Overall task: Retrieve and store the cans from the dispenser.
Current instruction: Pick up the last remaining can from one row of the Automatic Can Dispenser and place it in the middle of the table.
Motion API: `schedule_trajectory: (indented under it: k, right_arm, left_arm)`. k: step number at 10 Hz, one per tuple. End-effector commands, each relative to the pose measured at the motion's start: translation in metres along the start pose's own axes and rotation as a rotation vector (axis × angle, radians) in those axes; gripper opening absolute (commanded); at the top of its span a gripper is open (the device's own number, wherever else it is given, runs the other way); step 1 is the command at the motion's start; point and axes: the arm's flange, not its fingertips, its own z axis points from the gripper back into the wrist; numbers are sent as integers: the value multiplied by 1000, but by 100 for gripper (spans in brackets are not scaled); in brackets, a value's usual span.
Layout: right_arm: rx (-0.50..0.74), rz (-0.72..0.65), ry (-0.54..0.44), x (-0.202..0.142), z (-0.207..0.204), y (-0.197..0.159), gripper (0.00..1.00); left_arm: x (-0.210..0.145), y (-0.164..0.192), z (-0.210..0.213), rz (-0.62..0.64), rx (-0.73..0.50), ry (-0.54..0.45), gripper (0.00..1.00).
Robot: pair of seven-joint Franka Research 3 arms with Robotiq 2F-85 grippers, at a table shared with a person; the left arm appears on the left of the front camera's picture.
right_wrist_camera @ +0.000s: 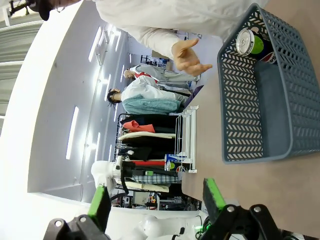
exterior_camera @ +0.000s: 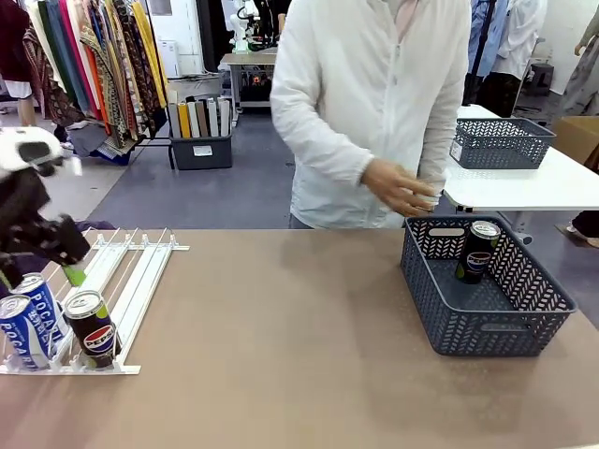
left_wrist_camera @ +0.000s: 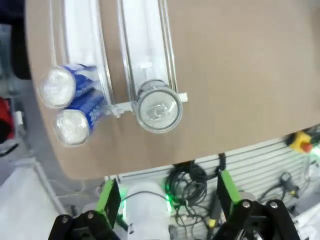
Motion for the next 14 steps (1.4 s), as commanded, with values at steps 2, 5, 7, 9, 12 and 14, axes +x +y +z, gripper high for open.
schedule_trajectory:
  k: [2,5,7,9,12,14]
  right_arm:
    - [13,22,-2,1,0,2,100]
    - [13,22,-2,1,0,2,100]
    - [13,22,-2,1,0,2,100]
    - [13,22,-2,1,0,2,100]
    - [13,22,-2,1,0,2,100]
    - [13,22,-2,1,0,2,100]
  left_arm:
    - [0,0,0,0,0,0,100]
    - [10,-3,-8,-18,-22,12,100]
    - [19,0,-34,94,-1,-78,100]
    - [24,4,-51,140,11,-118,100]
    - [32,6,-82,119,5,-63,100]
    - [34,3,-99,121,5,-49,100]
